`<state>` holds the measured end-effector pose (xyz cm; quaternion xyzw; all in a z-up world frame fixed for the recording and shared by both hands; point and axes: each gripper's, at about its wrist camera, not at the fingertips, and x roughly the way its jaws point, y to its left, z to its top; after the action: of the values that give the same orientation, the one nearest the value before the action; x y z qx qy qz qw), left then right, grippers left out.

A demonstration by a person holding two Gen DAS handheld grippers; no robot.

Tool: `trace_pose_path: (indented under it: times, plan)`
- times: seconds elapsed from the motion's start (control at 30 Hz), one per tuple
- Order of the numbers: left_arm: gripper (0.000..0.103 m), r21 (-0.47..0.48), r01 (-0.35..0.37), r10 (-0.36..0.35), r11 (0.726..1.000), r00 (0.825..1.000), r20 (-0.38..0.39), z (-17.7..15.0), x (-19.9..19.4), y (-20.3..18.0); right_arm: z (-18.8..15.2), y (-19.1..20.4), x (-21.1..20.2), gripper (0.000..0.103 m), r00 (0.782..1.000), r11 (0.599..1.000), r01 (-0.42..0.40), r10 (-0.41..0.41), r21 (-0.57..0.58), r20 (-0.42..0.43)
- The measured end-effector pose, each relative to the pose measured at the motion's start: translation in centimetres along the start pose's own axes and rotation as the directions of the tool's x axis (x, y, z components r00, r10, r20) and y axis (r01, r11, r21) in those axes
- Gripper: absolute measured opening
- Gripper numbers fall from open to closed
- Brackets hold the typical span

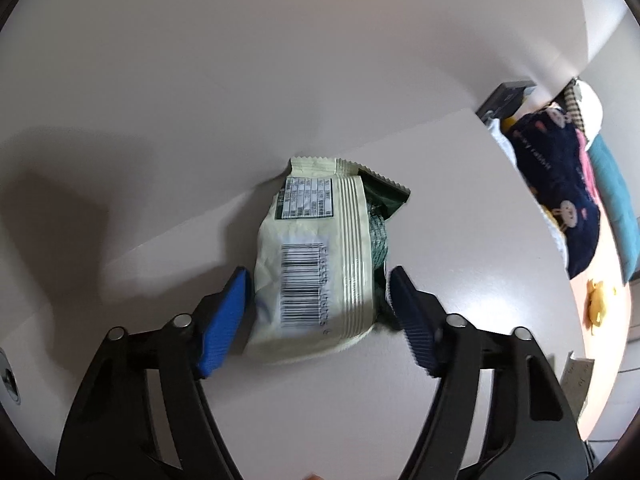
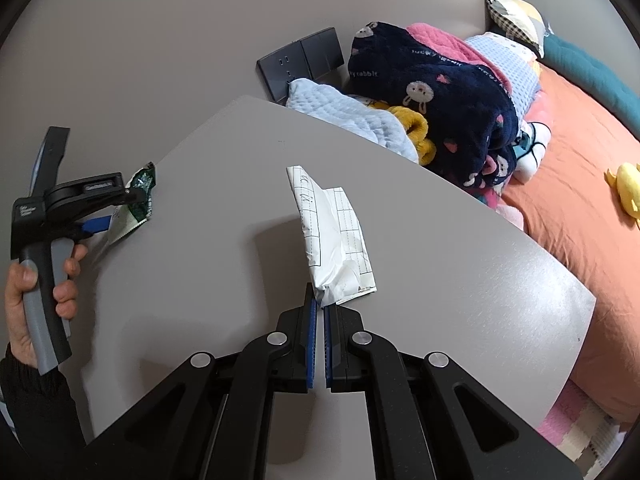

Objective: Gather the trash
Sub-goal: 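Grasp the green-and-white snack bag with the left gripper while the right holds the packet, then carry the snack bag and paper packet with both grippers to the black bin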

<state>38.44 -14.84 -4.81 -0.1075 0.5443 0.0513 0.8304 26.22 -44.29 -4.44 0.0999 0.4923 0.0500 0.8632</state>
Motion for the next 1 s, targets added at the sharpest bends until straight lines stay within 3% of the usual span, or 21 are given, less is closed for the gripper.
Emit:
trace_pose_path:
  times: [0.23, 0.47, 0.77, 1.0]
  plan:
    - [0.044, 0.028, -0.022, 0.022, 0.999, 1.0, -0.002, -0.3, -0.1, -0.5, 0.0, -0.4, 0.2, 0.004, 1.0, 1.0, -0.002, 0.002, 0.01, -0.003]
    - [0.026, 0.034, 0.038, -0.038, 0.999, 0.999, -0.006, -1.9, -1.4, -0.3, -0.5, -0.9, -0.7, 0.004, 1.0, 1.0, 0.003, -0.003, 0.023, 0.003]
    - [0.026, 0.096, 0.087, -0.089, 0.992, 0.996, 0.013, -5.3, -5.0, -1.2, -2.1, -2.0, -4.3, 0.004, 1.0, 0.998, 0.001, -0.003, 0.065, 0.027]
    - [0.026, 0.218, 0.119, -0.127, 0.969, 0.992, 0.022, -9.9, -8.7, -4.1, -4.9, -3.6, -8.5, 0.004, 0.998, 0.993, 0.02, -0.026, 0.113, 0.054]
